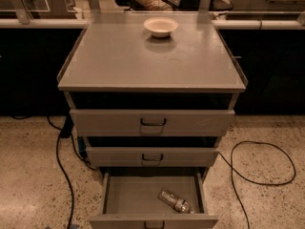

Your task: Pick water bottle from bottom drawer and place on counter

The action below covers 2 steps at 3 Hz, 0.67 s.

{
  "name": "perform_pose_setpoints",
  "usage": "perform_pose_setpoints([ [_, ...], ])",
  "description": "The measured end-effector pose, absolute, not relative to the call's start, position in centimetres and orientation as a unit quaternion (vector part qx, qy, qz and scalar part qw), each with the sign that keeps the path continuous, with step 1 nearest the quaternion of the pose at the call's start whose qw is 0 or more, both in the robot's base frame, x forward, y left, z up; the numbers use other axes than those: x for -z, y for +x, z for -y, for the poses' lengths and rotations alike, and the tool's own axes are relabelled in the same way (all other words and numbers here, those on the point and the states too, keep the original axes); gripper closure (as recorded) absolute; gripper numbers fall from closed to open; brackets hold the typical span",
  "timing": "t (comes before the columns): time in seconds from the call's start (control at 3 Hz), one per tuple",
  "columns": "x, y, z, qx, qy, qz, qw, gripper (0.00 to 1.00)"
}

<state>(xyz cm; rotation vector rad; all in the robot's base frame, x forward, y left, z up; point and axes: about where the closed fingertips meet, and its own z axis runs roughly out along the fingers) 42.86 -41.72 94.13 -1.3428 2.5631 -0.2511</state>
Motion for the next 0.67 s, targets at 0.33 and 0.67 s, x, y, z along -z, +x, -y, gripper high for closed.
perform_pose_setpoints([
  [0.33, -89.7, 41.1, 41.4, 0.064, -0.453, -0.883, 0.103, 0.0],
  [0.67, -85.1, 40.8, 41.8, 0.056, -0.443, -0.89, 0.092, 0.0],
])
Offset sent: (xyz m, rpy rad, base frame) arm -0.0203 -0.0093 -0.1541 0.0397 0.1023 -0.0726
